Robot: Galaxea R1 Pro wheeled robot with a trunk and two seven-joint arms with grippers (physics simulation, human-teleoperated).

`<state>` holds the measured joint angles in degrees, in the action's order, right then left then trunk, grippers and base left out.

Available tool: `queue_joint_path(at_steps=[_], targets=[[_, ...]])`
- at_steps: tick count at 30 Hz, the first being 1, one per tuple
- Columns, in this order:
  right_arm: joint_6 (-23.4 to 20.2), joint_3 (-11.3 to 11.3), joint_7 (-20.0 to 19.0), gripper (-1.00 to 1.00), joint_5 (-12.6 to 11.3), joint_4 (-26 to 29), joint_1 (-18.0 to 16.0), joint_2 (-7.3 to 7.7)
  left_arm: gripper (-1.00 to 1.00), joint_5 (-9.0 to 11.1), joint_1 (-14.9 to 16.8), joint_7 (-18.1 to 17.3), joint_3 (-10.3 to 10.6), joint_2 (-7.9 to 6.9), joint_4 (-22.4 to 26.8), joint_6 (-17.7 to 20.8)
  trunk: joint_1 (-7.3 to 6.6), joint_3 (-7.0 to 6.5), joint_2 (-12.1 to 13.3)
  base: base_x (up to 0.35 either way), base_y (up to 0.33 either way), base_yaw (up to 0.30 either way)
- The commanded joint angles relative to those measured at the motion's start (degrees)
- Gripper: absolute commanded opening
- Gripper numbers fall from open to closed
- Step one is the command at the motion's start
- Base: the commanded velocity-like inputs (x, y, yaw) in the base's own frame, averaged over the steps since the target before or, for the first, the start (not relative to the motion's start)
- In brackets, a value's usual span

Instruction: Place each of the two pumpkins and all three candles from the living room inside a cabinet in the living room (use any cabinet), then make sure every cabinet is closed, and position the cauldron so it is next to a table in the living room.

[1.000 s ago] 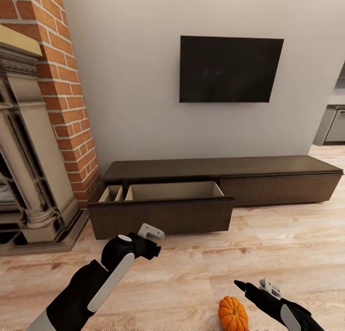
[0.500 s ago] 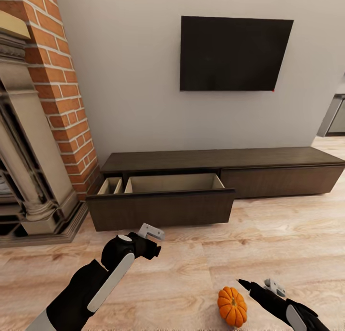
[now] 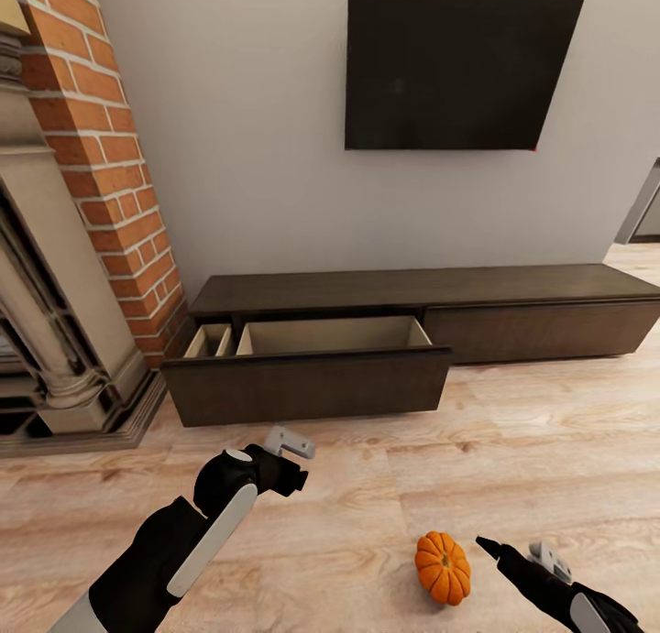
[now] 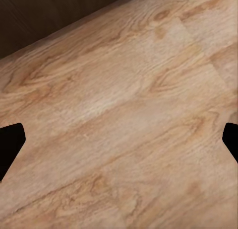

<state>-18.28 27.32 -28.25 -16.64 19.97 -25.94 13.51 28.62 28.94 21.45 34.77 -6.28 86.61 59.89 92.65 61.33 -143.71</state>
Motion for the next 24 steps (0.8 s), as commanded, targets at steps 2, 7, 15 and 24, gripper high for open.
queue_joint_path(at_steps=[2,7,15,24], targets=[[-0.5,0.4,-0.1,1.00,-0.4,0.0,-0.1,-0.04,1.00,0.6,0.1,0.6,0.1,-0.05,0.1,0.1,0.04,0.50,-0.1,0.000,0.000,0.000],[-0.5,0.4,-0.1,1.00,-0.4,-0.1,0.0,-0.06,1.00,0.6,0.1,0.6,0.1,-0.05,0.2,0.1,0.17,1.61,-0.1,0.000,0.000,0.000],[-0.6,0.6,-0.1,1.00,-0.4,-0.1,-0.1,0.00,1.00,0.6,0.1,0.6,0.1,-0.09,1.7,0.1,0.37,3.38,-0.2,0.000,0.000,0.000],[-0.8,0.8,0.0,1.00,-0.5,-0.1,-0.1,0.16,1.00,0.6,-0.1,0.6,0.1,-0.50,3.9,0.1,0.60,5.38,-0.3,0.000,0.000,0.000]])
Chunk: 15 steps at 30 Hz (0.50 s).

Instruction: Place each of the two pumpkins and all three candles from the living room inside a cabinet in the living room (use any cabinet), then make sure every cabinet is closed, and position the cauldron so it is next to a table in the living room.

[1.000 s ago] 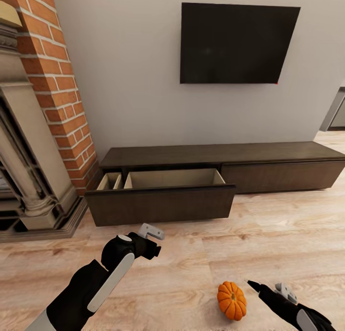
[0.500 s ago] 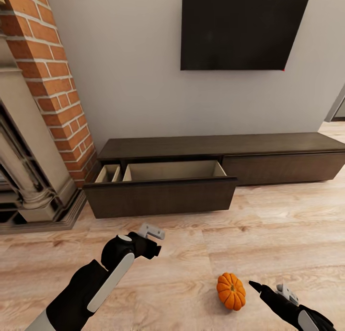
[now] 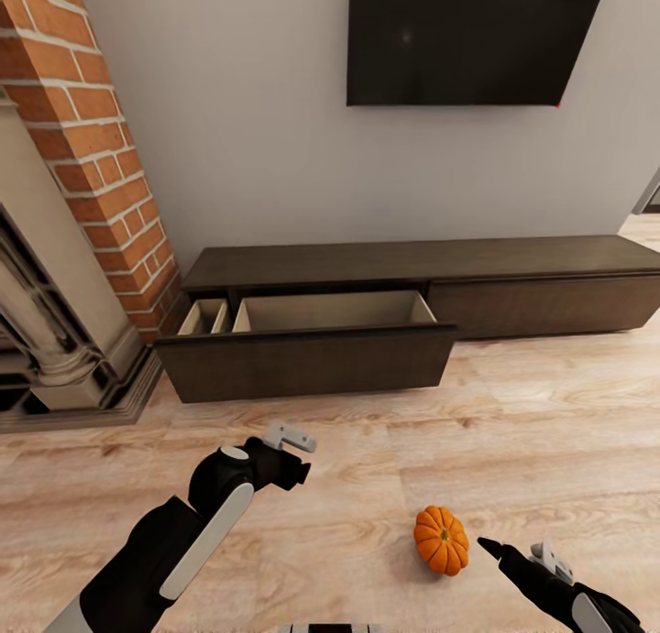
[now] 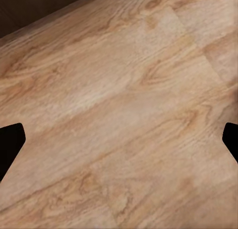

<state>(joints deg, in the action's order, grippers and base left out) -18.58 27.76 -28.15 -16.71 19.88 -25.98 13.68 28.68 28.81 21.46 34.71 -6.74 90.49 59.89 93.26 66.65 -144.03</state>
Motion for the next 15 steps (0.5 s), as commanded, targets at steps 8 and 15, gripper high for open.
queue_joint_path(at_steps=[8,15], targets=[[-6.3,0.4,-4.6,1.00,-2.5,0.2,0.0,1.40,1.00,0.6,0.0,0.6,0.1,-0.29,0.7,0.1,0.19,1.83,-0.1,0.000,0.000,0.000],[-7.6,0.4,-7.4,1.00,-3.5,0.2,0.0,2.09,1.00,0.6,-0.1,0.5,0.1,-0.35,0.8,0.1,0.37,3.38,-0.2,0.000,0.000,0.000]])
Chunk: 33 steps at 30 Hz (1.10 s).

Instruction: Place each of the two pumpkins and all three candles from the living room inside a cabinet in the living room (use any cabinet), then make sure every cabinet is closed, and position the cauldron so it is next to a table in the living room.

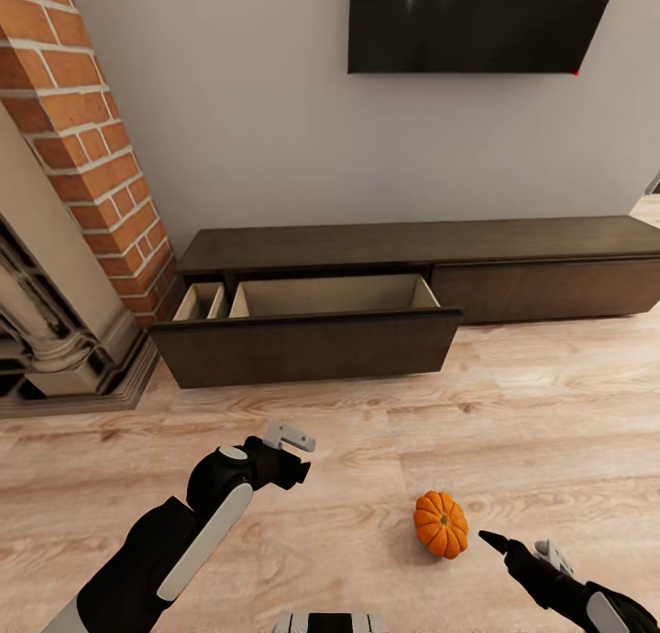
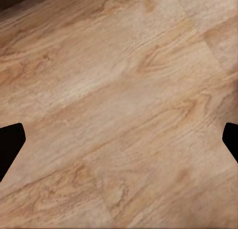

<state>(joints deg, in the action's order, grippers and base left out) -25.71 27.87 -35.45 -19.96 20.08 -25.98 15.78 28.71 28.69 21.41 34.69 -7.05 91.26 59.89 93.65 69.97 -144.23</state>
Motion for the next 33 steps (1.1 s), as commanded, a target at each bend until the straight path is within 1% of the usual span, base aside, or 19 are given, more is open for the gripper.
queue_joint_path(at_steps=[1,4,5,9,10,13,14,17,21,24,25,28,33], targets=[[-0.5,0.3,-0.2,1.00,-0.3,0.1,0.0,0.03,1.00,0.6,0.1,0.6,0.1,-0.03,0.1,0.1,0.01,0.27,0.0,0.000,0.000,0.000],[-0.5,0.3,-1.4,1.00,-0.3,0.4,0.0,0.17,1.00,0.6,0.1,0.6,0.1,-0.02,0.1,0.1,0.09,0.94,-0.1,0.000,0.000,0.000],[-0.5,0.3,-2.8,1.00,-0.3,0.5,0.1,0.46,1.00,0.6,0.1,0.6,0.1,0.04,0.1,0.1,0.11,1.16,-0.1,0.000,0.000,0.000],[-0.6,0.3,-6.0,1.00,-0.3,0.6,0.1,1.70,1.00,0.6,0.1,0.6,0.1,0.24,0.1,0.1,0.22,2.05,-0.1,0.000,0.000,0.000],[-0.6,0.3,-6.3,1.00,-0.3,0.6,0.1,1.87,1.00,0.6,0.1,0.6,0.1,0.28,0.1,0.1,0.24,2.27,-0.2,0.000,0.000,0.000],[-0.8,0.3,-6.7,1.00,-0.3,0.8,-0.1,2.50,1.00,0.6,0.1,0.6,0.1,0.37,0.1,0.1,0.32,2.93,-0.2,0.000,0.000,0.000],[-0.9,0.3,-6.9,1.00,-0.3,1.2,-0.6,2.96,1.00,0.6,0.1,0.6,0.1,0.38,0.1,0.1,0.35,3.15,-0.2,0.000,0.000,0.000],[-1.8,0.3,-6.8,1.00,-0.3,1.3,-1.7,3.63,1.00,0.6,0.1,0.6,0.1,0.25,0.1,0.1,0.42,3.82,-0.2,0.000,0.000,0.000],[-2.4,0.4,-5.9,1.00,-0.4,1.5,-2.2,3.99,1.00,0.6,0.1,0.6,0.1,0.33,0.1,0.1,0.53,4.70,-0.3,0.000,0.000,0.000],[-2.6,1.0,-5.6,1.00,-0.4,1.5,-2.3,4.12,1.00,0.6,0.1,0.6,0.1,0.43,0.1,0.1,0.60,5.37,-0.3,0.000,0.000,0.000],[-2.6,1.7,-5.5,1.00,-0.4,1.5,-2.3,4.14,1.00,0.6,0.1,0.6,0.1,0.47,0.1,0.1,0.60,5.37,-0.3,0.000,0.000,0.000],[-2.7,2.3,-5.7,1.00,-0.4,1.6,-2.4,4.16,1.00,0.6,0.1,0.6,0.1,0.51,0.1,0.1,0.60,5.37,-0.3,0.000,0.000,0.000],[-2.5,2.7,-6.0,1.00,-0.4,1.9,-2.3,4.09,1.00,0.6,0.1,0.6,0.1,0.54,0.1,0.1,0.60,5.37,-0.3,0.000,0.000,0.000]])
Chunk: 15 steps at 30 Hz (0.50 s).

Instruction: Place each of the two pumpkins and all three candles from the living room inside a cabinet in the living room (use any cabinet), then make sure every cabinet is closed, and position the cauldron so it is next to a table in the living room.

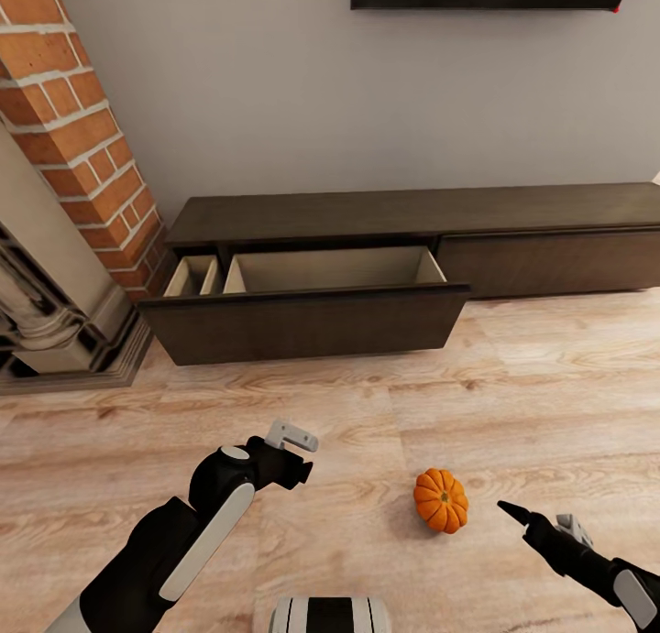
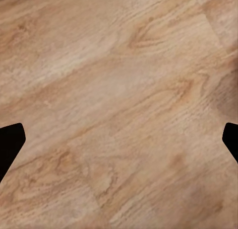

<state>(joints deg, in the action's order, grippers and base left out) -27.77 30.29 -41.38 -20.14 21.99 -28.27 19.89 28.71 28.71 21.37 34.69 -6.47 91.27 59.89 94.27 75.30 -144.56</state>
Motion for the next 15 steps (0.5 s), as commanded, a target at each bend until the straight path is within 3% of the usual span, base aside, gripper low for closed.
queue_joint_path(at_steps=[1,15], targets=[[-0.4,0.3,-0.1,1.00,-0.2,0.0,0.0,-0.01,1.00,0.6,0.1,0.6,0.1,-0.04,0.0,0.1,-0.01,0.04,0.0,0.000,0.000,0.000],[0.9,0.6,-1.6,1.00,-1.1,0.8,-1.5,0.07,1.00,1.1,0.9,1.1,0.7,0.15,0.1,0.0,-0.01,0.04,0.0,0.001,0.000,0.000]])
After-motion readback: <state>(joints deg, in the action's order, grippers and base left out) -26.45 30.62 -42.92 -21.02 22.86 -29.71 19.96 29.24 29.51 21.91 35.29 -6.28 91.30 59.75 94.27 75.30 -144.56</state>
